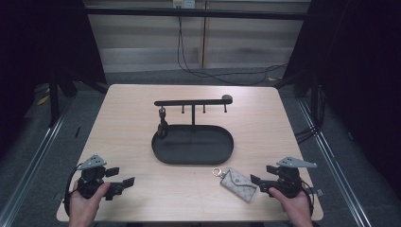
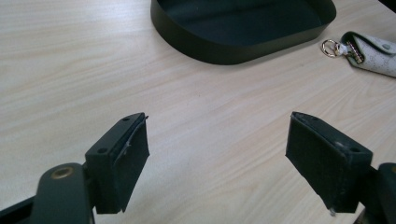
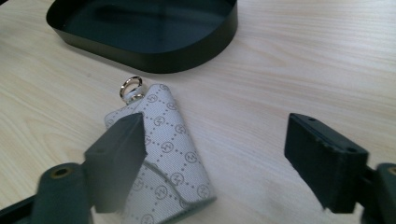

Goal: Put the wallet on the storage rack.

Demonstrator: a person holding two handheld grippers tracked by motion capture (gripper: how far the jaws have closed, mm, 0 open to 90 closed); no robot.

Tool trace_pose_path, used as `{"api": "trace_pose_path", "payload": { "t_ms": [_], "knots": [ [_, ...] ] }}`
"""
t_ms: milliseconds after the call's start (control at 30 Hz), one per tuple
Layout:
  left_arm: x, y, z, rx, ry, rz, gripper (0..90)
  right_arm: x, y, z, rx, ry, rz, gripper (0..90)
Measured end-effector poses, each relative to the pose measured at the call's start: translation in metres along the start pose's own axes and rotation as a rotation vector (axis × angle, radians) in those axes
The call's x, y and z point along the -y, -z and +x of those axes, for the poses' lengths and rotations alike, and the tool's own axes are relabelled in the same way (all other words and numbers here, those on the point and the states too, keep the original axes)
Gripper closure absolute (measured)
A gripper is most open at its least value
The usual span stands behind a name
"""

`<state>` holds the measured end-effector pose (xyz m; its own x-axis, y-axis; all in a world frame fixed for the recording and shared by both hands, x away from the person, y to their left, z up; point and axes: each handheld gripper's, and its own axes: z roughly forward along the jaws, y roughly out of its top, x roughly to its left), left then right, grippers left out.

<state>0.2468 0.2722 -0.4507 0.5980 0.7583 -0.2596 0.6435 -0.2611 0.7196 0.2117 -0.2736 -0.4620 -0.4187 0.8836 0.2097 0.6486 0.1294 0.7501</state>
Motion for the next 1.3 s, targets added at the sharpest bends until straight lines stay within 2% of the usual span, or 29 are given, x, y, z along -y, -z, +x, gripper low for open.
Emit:
{"api": "trace_pose_path", "payload": {
  "t_ms": [100,133,167,267,400,433,467,500,600,667,800,900,1000,1033,1100,1133,1167,1300],
  "knots": [
    [0.003,0.001,0.001,-0.009,-0.001,-0.003,21.1,-0.005,-0.001,0.001,-0.010,0.007,0.004,23.2],
    [0.006,0.001,-0.001,0.000,-0.019,-0.001,21.1,-0.011,-0.001,0.003,-0.028,0.011,0.013,23.6],
    [0.006,0.001,-0.001,0.000,-0.019,-0.001,21.1,-0.011,-0.001,0.003,-0.028,0.011,0.013,23.6],
    [0.010,0.001,-0.007,0.016,-0.079,0.020,21.1,-0.019,-0.002,0.007,-0.021,0.016,0.023,27.0],
    [0.010,0.000,-0.013,0.032,-0.122,0.020,21.1,-0.026,-0.004,0.015,-0.036,0.057,0.016,28.9],
    [0.009,-0.001,-0.014,0.027,-0.128,0.023,21.1,-0.027,-0.005,0.016,-0.034,0.068,0.022,29.2],
    [0.009,-0.002,-0.014,0.032,-0.132,0.024,21.4,-0.030,-0.008,0.020,-0.036,0.092,0.063,27.7],
    [0.010,-0.003,-0.014,0.033,-0.136,0.021,21.4,-0.030,-0.008,0.020,-0.036,0.092,0.063,27.7],
    [0.011,-0.005,-0.014,0.042,-0.138,0.018,23.7,-0.037,-0.011,0.023,-0.046,0.095,0.103,25.8],
    [0.011,-0.006,-0.014,0.034,-0.135,0.022,23.8,-0.041,-0.015,0.026,-0.068,0.116,0.150,23.4],
    [0.011,-0.007,-0.014,0.049,-0.120,0.021,23.6,-0.045,-0.023,0.033,-0.080,0.159,0.260,19.8],
    [0.010,-0.006,-0.012,0.050,-0.100,0.000,22.9,-0.047,-0.024,0.034,-0.086,0.160,0.278,19.8],
    [0.010,-0.004,-0.009,0.064,-0.085,-0.014,16.2,-0.052,-0.025,0.034,-0.081,0.161,0.301,23.2],
    [0.010,-0.004,-0.008,0.070,-0.083,-0.017,16.3,-0.055,-0.028,0.034,-0.099,0.144,0.339,23.0],
    [0.010,-0.003,-0.008,0.082,-0.082,-0.023,16.3,-0.056,-0.029,0.034,-0.105,0.143,0.356,22.9],
    [0.010,-0.003,-0.008,0.085,-0.084,-0.028,16.1,-0.058,-0.033,0.035,-0.101,0.166,0.380,22.8],
    [0.010,-0.003,-0.008,0.090,-0.094,-0.031,16.1,-0.058,-0.033,0.035,-0.101,0.166,0.380,22.8],
    [0.010,-0.001,-0.008,0.093,-0.093,-0.045,16.1,-0.060,-0.043,0.038,-0.115,0.181,0.449,21.5]
  ]
}}
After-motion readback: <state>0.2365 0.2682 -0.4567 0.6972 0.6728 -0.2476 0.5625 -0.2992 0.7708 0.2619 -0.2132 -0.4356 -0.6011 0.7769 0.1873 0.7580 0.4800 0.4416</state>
